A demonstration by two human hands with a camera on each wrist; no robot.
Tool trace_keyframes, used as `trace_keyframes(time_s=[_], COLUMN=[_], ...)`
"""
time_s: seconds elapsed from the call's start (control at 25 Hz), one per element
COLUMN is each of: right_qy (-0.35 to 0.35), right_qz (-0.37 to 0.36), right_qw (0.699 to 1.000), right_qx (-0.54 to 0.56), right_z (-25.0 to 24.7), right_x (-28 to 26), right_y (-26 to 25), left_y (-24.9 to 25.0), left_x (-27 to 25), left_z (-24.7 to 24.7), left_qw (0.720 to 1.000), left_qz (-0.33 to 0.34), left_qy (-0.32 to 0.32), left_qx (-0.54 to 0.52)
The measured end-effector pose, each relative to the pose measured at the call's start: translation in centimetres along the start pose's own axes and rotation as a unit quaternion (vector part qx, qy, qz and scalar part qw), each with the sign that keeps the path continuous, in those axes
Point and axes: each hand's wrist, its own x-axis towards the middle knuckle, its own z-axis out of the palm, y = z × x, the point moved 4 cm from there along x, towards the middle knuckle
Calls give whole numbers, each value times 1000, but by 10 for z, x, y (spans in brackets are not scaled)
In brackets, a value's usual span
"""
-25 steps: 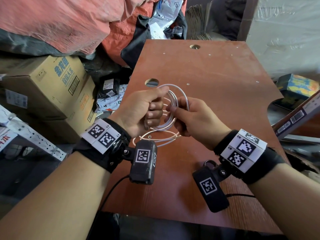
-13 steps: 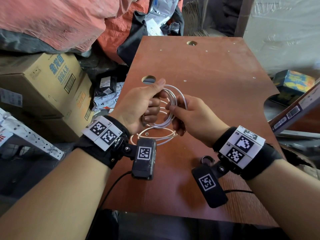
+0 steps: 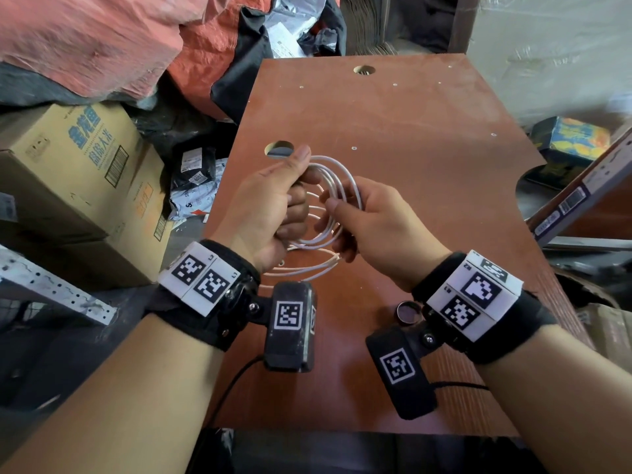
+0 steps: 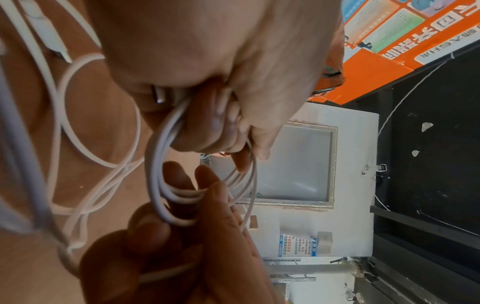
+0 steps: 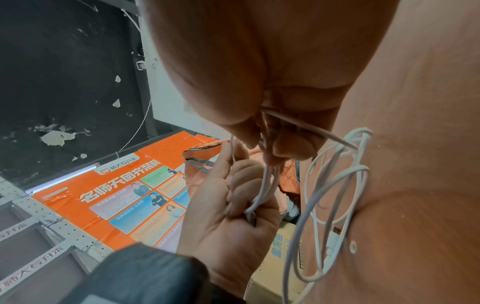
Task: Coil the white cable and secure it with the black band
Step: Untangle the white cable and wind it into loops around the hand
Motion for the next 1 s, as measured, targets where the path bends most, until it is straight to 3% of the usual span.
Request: trace_keyframes(time_s=[0.36,0.68,0.88,1.0], right_qy=[-43,-89,-92,-83], right_qz=[31,44,52,56], right_qw=[998,994,993,994], right_qx=[42,56,56,53], right_z=[16,27,30,36], right_x=[0,-6,-6,-7], right_y=[4,3,4,2], left_y=[-2,-10,-11,-11], left_x=[-18,-44,-52,-49], left_z=[-15,-21,-24,-31], left_qw=[994,982,967,964], left_qz=[-38,-33,-42,-45], left_qy=[2,-7,-47,-38], left_qx=[-101,-186,-248,-260])
